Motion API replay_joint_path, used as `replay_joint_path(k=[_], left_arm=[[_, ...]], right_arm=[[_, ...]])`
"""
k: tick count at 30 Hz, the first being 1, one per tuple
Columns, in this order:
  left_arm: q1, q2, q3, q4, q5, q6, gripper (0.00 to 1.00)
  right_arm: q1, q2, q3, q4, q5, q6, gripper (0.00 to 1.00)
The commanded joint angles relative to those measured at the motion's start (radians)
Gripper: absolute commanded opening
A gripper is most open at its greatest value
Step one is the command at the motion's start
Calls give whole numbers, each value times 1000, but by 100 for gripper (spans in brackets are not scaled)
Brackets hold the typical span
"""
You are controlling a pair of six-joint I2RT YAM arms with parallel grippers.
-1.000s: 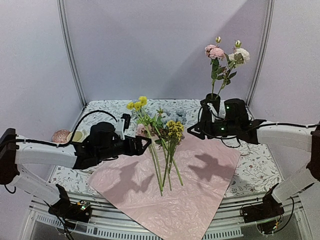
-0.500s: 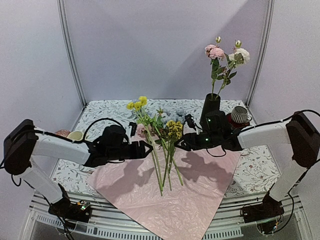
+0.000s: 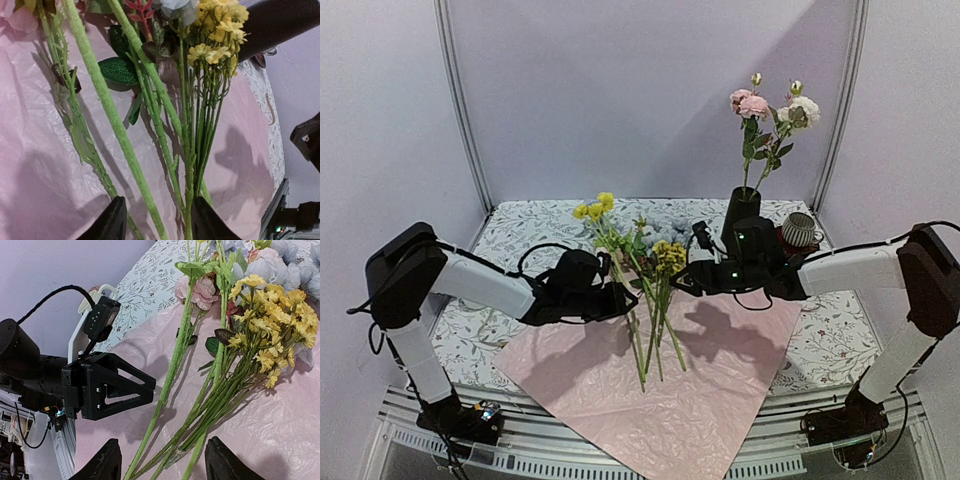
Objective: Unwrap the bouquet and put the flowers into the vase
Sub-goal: Pick up the fake flower from the flattened wrapping paper.
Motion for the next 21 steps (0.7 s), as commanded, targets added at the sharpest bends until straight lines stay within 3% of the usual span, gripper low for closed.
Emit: replay_joint_path(k=[1,21], left_arm=[[12,31,45,-32,5,-32,39],[13,113,97,-76,-8,-84,34]], right_arm=[[3,-28,0,23,19,-18,59],[1,-35,-13,24,27,-25,59]])
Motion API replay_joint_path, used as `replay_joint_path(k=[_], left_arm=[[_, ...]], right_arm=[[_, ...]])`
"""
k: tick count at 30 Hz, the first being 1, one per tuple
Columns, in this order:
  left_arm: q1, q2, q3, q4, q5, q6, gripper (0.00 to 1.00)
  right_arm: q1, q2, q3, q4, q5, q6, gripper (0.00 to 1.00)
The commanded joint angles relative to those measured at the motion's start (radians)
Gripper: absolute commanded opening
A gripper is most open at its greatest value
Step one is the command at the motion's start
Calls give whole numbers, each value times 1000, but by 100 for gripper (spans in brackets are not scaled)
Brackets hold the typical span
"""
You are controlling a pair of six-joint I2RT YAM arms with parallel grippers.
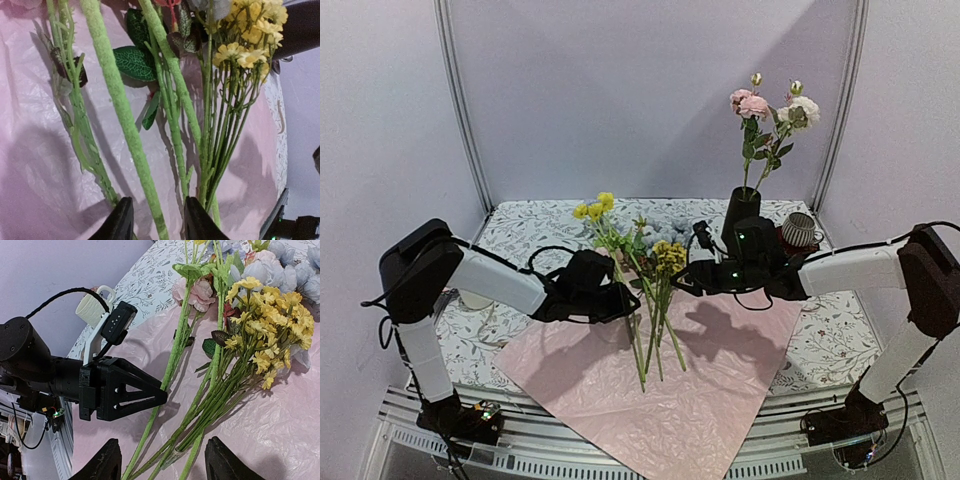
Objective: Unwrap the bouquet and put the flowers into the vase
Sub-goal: Pick up the fake flower from the flattened wrapping paper.
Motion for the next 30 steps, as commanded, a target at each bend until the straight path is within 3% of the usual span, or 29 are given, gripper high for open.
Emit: replay_joint_path(k=[1,11,23,30], left_arm=[[10,26,11,-5,-12,-19,33],[10,-2,31,-43,-22,3,0],[-14,-271,-26,-150,-198,21,0],[-23,-414,-96,-124,-249,60,0]], right_arm=[[2,-31,-10,24,10,-13,59],[3,-37,-11,25,8,-6,59],[4,-75,-19,25,11,-5,59],[3,-106,-21,51,-12,-2,59]])
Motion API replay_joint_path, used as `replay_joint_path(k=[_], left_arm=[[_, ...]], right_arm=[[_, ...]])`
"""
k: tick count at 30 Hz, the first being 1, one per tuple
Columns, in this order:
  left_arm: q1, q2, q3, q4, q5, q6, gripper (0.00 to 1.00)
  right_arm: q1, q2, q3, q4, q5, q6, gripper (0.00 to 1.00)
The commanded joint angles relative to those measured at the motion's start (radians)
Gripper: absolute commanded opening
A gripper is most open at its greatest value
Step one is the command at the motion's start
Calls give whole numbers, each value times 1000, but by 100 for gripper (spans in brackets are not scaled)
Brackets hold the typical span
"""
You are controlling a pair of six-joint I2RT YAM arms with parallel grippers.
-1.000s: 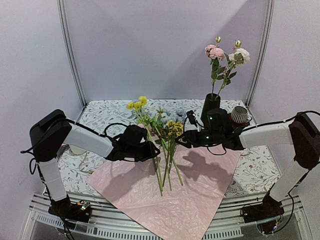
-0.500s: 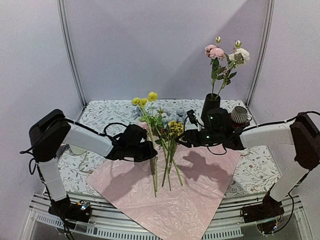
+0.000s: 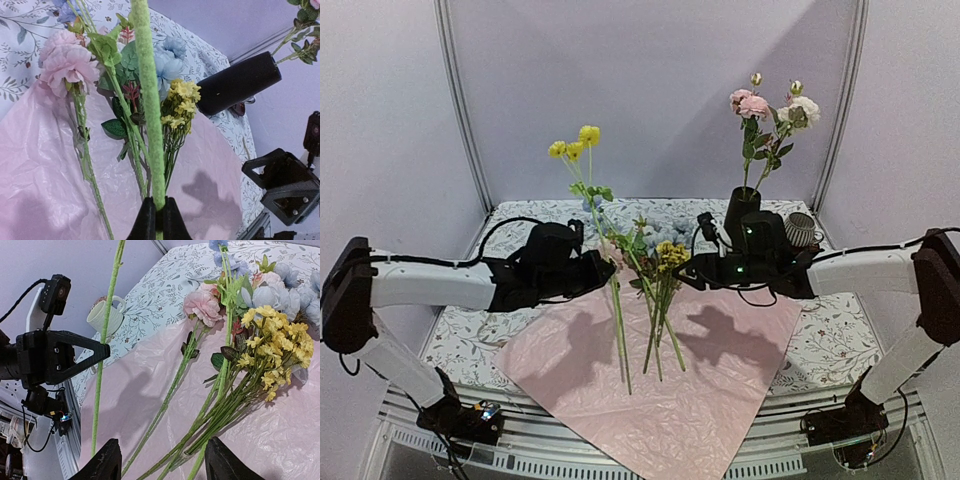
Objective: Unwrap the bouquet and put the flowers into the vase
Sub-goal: Pick up the fake flower from the flattened wrapping paper, then pass from the left arm to the right
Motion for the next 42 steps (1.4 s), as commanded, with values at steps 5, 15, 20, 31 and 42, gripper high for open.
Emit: replay_joint_path(k=[5,15,20,31,42], left_arm=[[-24,-166,-149,220,23,187,0],[-89,-304,-365,716,208,394,0],[-164,-290,-327,727,242,501,0],[-220,-232,-280,720,263,563,0],[-238,-200,-249,695,270,583,0]], right_arm=[[3,-87,-38,149,-99,6,59],[67,-151,-35,389,-171,48,53],[136,-121,52,371,-131,-13,53],[188,-80,164,365,-142,-60,50],[192,-38,218,358,-167,-66,33]])
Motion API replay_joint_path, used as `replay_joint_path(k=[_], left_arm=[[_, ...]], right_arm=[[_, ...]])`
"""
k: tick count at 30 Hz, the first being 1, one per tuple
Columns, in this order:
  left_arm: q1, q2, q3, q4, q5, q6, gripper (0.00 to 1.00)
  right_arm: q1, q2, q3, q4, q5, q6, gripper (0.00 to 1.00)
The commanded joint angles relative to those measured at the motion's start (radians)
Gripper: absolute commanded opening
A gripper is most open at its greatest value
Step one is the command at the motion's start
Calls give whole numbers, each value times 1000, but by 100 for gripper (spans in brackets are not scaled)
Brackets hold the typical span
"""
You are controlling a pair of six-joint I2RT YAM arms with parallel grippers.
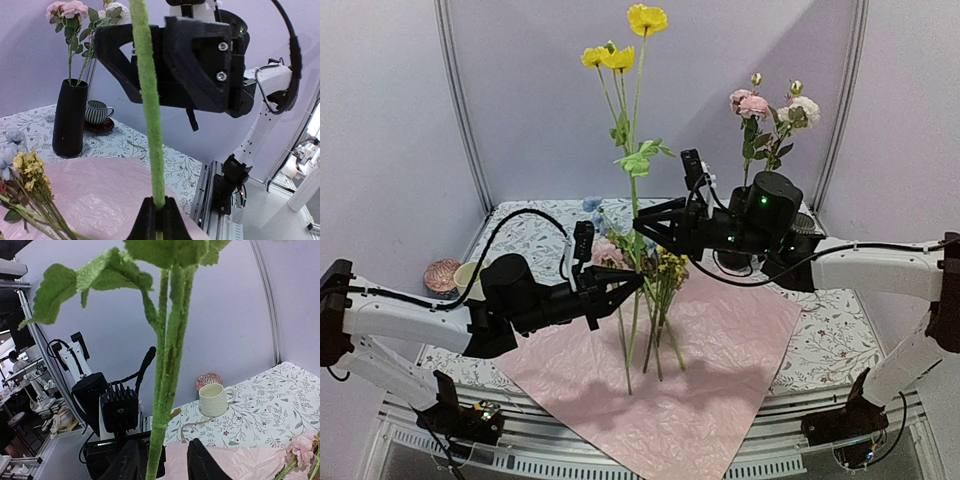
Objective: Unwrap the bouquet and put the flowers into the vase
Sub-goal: Pass from the left arm to the right
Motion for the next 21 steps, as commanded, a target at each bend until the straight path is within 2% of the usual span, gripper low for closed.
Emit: replay_joint_path(k=[1,11,16,18,20,21], left_arm=[[-16,4,30,5,5,29,0],[-20,2,29,-16,0,36,0],[-21,4,28,-18,-2,39,0],[-22,4,27,-18,-5,43,0],[-20,4,27,-22,-11,45,9],[-21,3,27,-23,-15,46,17]], right_arm=[[9,26,33,8,-16,-6,32],[9,19,30,8,-13,-6,24],[10,17,26,8,-13,-5,5],[9,17,24,5,-13,-6,3],[9,12,18,0,-7,-9,3],[9,7,13,-5,3,-14,3]])
